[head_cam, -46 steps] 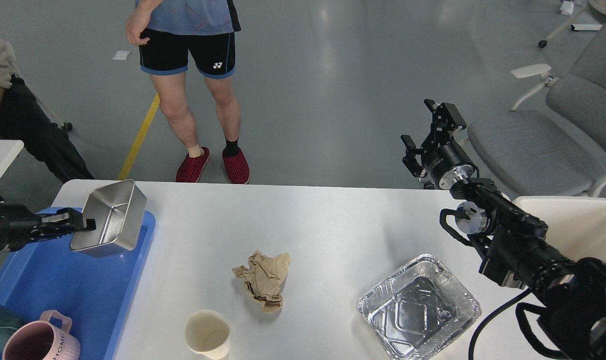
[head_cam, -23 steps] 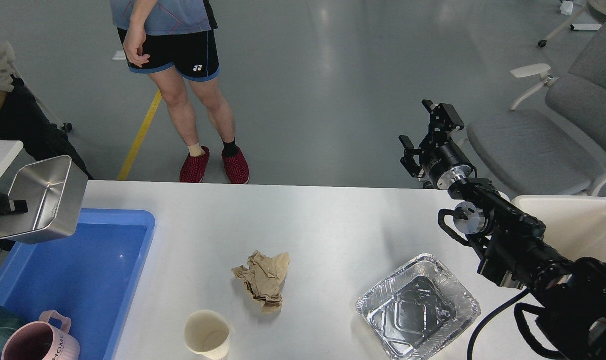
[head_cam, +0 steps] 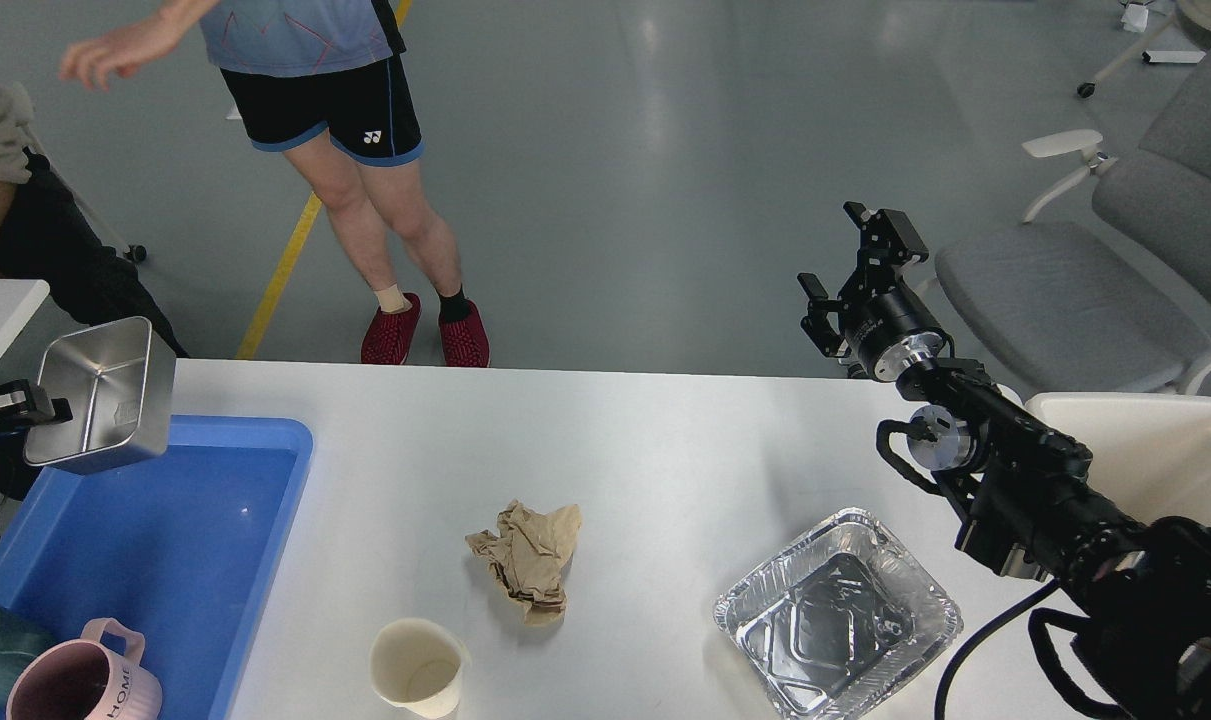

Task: Tidy desktop
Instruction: 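Lift the steel box and tip it over the blue tray, then release the steel box into the blue tray with the left gripper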

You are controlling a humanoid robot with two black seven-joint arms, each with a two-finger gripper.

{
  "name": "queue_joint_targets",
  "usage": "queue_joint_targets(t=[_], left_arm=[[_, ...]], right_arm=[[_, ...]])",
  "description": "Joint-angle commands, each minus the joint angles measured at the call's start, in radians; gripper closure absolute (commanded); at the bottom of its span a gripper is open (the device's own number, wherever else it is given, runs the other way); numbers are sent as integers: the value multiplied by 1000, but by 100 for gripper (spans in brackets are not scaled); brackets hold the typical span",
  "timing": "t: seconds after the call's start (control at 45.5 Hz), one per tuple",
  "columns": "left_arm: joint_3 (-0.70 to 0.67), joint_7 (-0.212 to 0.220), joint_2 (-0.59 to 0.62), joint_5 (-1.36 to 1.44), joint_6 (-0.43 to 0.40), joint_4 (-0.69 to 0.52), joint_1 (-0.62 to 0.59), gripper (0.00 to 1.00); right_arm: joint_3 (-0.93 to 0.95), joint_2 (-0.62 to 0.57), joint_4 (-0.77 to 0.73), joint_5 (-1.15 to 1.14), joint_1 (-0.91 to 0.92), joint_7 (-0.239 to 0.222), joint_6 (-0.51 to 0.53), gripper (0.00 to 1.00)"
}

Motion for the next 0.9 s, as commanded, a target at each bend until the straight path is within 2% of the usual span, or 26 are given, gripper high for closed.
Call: queue_joint_targets(t=[0.0,0.11,0.286,0.483,0.769,0.835,0.879], left_arm=[[-10,1,-115,-21,56,128,63,100],[-4,4,-226,-79,88,233,102,100],[-6,-2,-312,-102,115,339,174,100],[0,4,-352,-101,171,373,240,100],[0,6,-384,-101,203,423,252,99],[0,6,-390,-102,217,423,255,97],[0,10,-398,-101,235,423,257,90]], right_arm=[[0,-5,0,0,-2,0,1,0],[0,-5,0,0,-16,0,0,0],[-1,-8,-12,0,-24,0,1,0],[-1,-8,-18,0,-22,0,1,0],[-1,-6,-21,-2,-22,0,3,0],[-1,-6,-21,-2,-22,0,3,0],[-1,-6,-21,-2,-22,0,3,0]])
